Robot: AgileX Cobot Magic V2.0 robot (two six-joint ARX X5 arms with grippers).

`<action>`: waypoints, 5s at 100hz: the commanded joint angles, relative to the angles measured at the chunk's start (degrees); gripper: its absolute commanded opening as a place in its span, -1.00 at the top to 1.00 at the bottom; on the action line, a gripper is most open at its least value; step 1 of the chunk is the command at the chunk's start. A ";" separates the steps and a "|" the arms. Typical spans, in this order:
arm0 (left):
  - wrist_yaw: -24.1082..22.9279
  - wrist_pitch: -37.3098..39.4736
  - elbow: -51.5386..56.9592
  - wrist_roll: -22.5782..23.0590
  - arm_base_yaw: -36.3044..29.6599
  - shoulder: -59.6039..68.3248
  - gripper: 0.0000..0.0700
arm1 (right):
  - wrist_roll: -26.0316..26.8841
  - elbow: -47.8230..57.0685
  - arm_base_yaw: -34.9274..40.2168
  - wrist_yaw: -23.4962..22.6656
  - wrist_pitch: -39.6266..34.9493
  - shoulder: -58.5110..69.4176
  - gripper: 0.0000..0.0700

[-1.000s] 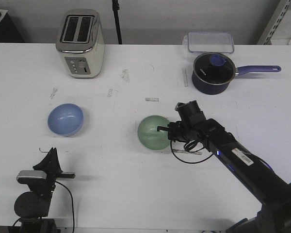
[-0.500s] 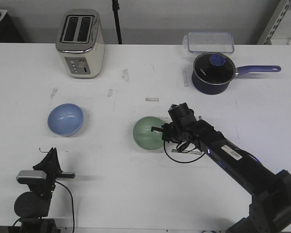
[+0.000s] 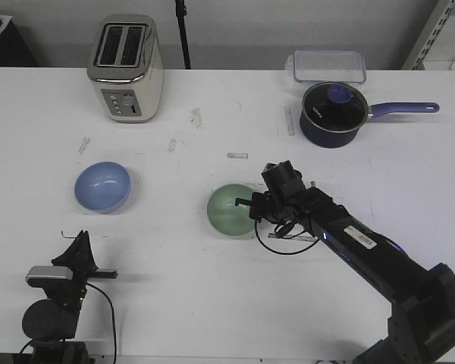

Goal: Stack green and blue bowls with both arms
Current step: 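Slide the green bowl with the right gripper toward the table center, then release the green bowl and retract the right gripper to rest, then reach the left gripper forward and grasp the rim of the light blue bowl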

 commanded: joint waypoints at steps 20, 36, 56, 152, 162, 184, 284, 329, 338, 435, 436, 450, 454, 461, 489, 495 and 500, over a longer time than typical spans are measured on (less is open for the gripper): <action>0.09 0.90 -1.29 0.28 0.11 -0.11 0.99 | -2.43 0.81 1.11 0.24 0.79 -0.24 -0.30; 0.09 0.90 -1.29 0.28 0.11 -0.11 0.99 | -4.92 0.81 0.20 2.12 1.18 -3.80 -0.46; 0.09 0.90 -1.29 0.28 0.11 -0.11 0.99 | -11.19 0.70 -2.23 3.48 1.86 -8.28 -0.45; 0.09 0.90 -1.29 0.28 0.11 -0.11 0.99 | -43.82 -36.13 -25.53 5.99 36.44 -48.52 0.98; 0.09 0.90 -1.29 0.31 0.11 -0.11 0.99 | -43.47 -40.65 -26.23 5.99 36.22 -54.58 0.98; 0.09 0.90 -1.29 0.28 0.11 -0.11 0.99 | -38.80 -48.09 -26.32 6.01 35.28 -68.43 0.98; 0.09 4.61 -1.29 -0.42 0.11 -0.11 0.99 | -38.36 -48.26 -26.32 5.99 29.16 -86.18 0.98; -0.68 0.72 11.85 -1.81 0.11 6.86 0.99 | -38.38 -48.26 -26.32 5.99 29.18 -86.18 0.98; -0.66 -1.25 16.31 -1.42 0.11 11.41 0.99 | -38.38 -48.26 -26.32 5.99 29.16 -86.18 0.98; 0.15 -43.85 69.22 -13.84 6.21 76.70 0.99 | -38.36 -48.26 -26.32 5.99 29.16 -86.18 0.98; 0.24 -44.17 69.46 -14.03 6.38 76.94 0.99 | -38.36 -48.26 -26.32 5.99 29.16 -86.18 0.98; 6.08 -51.30 73.83 -15.43 12.31 81.81 0.99 | -38.38 -48.26 -26.32 5.99 29.16 -86.18 0.98; 8.31 -52.04 74.05 -15.96 13.88 82.71 0.99 | -38.38 -48.26 -26.32 5.99 29.18 -86.18 0.98; 12.22 -52.78 74.07 -17.22 16.50 84.19 0.96 | -38.38 -48.26 -26.32 5.99 29.16 -86.18 0.98; 17.64 -53.88 74.07 -18.21 21.24 89.53 -0.15 | -38.38 -48.26 -26.32 5.99 29.18 -86.18 0.98; 17.84 -53.48 74.05 -18.21 21.20 90.44 -0.21 | -38.36 -48.26 -26.32 5.99 29.16 -86.18 0.98; 17.94 -52.96 74.05 -18.23 21.05 91.14 -0.21 | -38.38 -48.26 -26.32 5.99 29.16 -86.18 0.98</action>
